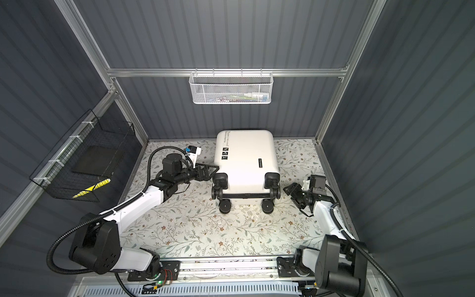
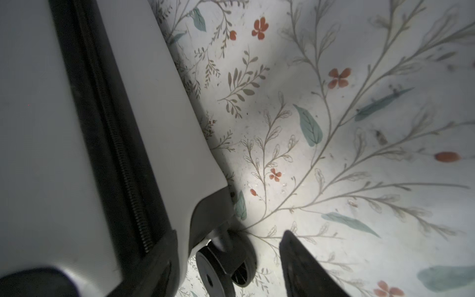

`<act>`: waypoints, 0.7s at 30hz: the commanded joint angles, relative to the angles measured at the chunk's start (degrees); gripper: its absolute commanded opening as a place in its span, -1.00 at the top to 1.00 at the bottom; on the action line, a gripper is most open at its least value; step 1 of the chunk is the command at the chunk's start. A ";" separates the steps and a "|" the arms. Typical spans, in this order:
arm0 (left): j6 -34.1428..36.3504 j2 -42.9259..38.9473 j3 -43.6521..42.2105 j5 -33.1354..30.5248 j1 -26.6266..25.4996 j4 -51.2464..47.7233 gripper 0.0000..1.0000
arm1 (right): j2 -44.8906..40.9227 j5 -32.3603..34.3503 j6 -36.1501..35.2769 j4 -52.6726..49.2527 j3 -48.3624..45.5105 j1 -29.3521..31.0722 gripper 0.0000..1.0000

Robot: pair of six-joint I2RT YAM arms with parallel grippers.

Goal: Pack the luggage
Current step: 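Release the wheel and draw the right gripper back while the left holds the suitcase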

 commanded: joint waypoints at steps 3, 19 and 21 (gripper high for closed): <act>-0.65 1.30 0.51 3.26 0.39 1.83 -1.00 | 2.49 -2.67 1.67 6.35 -1.78 -0.13 -0.13; -2.06 3.26 0.37 4.66 0.39 5.69 -0.99 | 10.58 -5.32 11.74 19.23 -2.63 8.76 -0.07; -2.15 3.31 0.33 4.58 0.39 5.98 -0.99 | 11.31 -4.51 12.86 20.17 -2.00 10.82 -0.06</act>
